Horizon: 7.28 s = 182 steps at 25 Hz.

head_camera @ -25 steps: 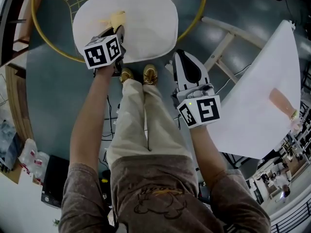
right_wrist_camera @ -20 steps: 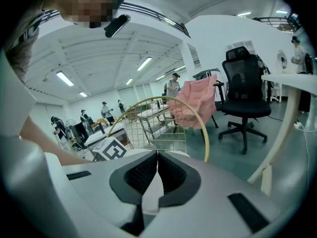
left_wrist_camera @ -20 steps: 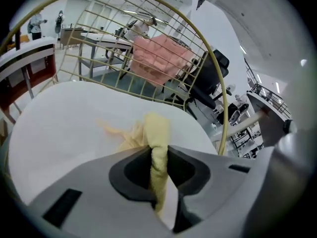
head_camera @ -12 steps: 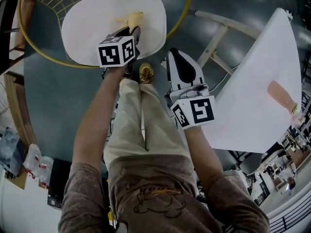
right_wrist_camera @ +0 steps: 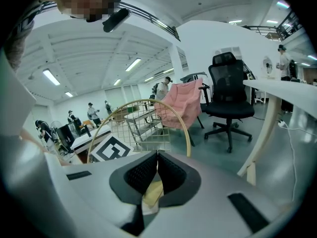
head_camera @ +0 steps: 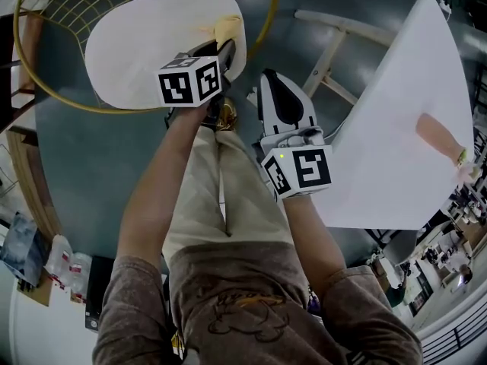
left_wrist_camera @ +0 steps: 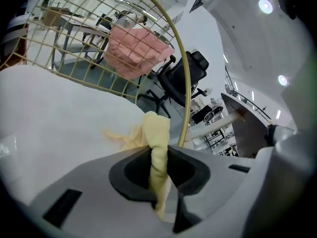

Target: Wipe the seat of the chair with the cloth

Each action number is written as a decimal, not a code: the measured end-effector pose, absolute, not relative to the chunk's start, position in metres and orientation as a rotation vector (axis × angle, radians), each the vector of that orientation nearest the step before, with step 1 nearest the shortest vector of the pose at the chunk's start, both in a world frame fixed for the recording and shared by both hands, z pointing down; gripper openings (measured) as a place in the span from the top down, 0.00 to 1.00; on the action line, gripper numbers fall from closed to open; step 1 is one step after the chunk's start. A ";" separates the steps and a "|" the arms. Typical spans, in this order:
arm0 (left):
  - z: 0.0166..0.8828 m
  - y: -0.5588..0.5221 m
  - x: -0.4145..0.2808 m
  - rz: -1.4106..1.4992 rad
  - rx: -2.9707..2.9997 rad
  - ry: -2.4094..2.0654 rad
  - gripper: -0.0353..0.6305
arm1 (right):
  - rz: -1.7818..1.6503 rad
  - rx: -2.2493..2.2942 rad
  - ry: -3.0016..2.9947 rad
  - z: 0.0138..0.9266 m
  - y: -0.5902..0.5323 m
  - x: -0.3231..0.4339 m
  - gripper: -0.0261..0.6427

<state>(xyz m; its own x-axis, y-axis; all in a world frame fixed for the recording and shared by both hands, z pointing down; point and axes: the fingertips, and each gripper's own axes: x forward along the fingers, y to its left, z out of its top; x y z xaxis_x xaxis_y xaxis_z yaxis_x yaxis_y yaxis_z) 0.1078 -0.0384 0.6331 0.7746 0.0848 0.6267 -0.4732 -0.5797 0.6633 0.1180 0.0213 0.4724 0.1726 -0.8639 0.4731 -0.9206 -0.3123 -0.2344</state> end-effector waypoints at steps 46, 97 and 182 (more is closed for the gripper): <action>0.589 -0.173 -0.209 0.687 2.075 -0.897 0.83 | 0.786 2.048 -1.994 0.472 -0.030 0.029 0.92; 0.667 -0.045 -0.010 0.824 2.044 -0.481 0.83 | 0.854 2.231 -1.851 0.478 0.022 0.090 0.92; 0.128 -0.013 -0.151 0.054 2.778 -0.787 0.83 | 0.351 2.130 -2.311 0.139 0.066 0.004 0.92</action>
